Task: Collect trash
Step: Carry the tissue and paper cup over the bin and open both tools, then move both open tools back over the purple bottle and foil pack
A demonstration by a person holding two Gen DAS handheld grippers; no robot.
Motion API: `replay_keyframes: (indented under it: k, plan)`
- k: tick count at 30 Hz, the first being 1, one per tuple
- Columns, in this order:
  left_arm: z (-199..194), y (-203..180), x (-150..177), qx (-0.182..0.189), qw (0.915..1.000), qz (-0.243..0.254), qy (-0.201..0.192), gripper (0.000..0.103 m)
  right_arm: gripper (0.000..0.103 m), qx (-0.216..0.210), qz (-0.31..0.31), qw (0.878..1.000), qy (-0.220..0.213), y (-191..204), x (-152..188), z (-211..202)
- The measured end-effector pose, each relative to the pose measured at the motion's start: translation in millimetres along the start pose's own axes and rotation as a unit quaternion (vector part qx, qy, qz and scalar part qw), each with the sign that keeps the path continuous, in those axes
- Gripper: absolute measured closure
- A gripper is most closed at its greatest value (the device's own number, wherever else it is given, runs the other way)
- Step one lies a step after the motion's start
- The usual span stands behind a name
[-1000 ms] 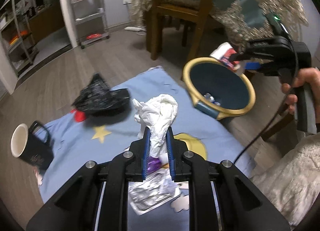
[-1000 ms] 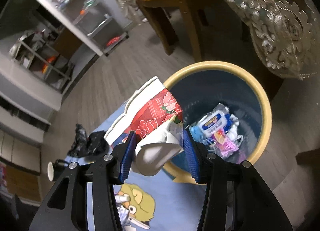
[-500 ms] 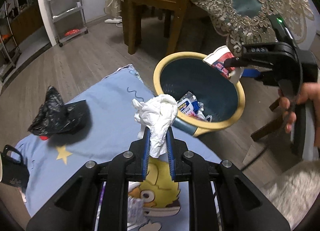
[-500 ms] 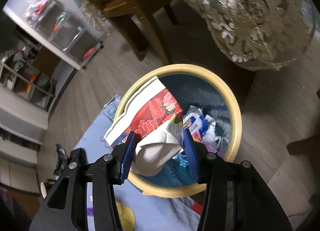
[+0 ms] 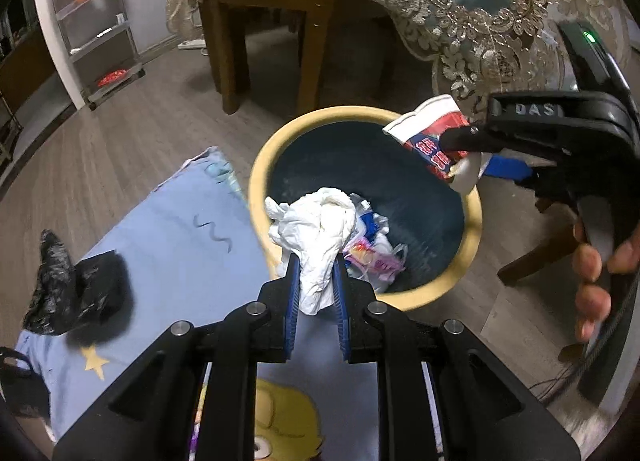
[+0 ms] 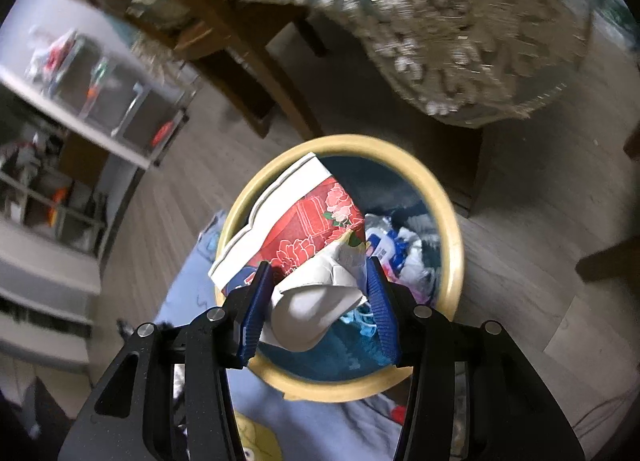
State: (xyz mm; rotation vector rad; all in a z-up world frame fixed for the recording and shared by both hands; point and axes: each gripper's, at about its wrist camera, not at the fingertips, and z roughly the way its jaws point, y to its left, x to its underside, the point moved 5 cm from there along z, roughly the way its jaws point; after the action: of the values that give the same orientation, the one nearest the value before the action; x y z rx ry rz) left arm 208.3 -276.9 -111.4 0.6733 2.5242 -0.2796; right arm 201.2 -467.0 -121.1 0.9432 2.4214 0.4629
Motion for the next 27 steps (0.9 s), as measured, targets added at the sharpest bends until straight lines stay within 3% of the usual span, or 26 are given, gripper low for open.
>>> replay_keyframes:
  k: [4,18,19,20,22,27]
  plan:
    - [13.6,-6.4,-10.0,0.021,0.9995,-0.023,0.005,0.088,0.053,-0.004,0.028,1.000,-0.003,-11.0,-2.0,-1.4]
    - [36.1,-21.9,-29.0,0.027,0.9995,-0.013,-0.009,0.084,0.052,-0.028,0.047,0.998,-0.010,-11.5,-7.9,3.3]
    - [35.2,-21.2,-29.5,0.026,0.9995,-0.015,-0.012,0.073,0.050,-0.030,0.044,0.999,-0.011,-9.5,-8.8,2.9]
    - [33.4,-19.7,-29.3,0.021,0.9995,-0.017,-0.016,0.055,0.042,-0.030,0.041,0.999,-0.012,-7.9,-9.1,2.7]
    - [30.3,-16.3,-28.7,0.010,0.9995,-0.020,-0.024,0.037,0.032,-0.027,0.039,0.999,-0.015,-6.9,-9.8,1.1]
    - [19.6,-0.5,-20.7,-0.005,0.9992,-0.030,-0.026,0.031,0.021,-0.023,0.042,0.999,-0.020,-6.5,-11.1,-1.4]
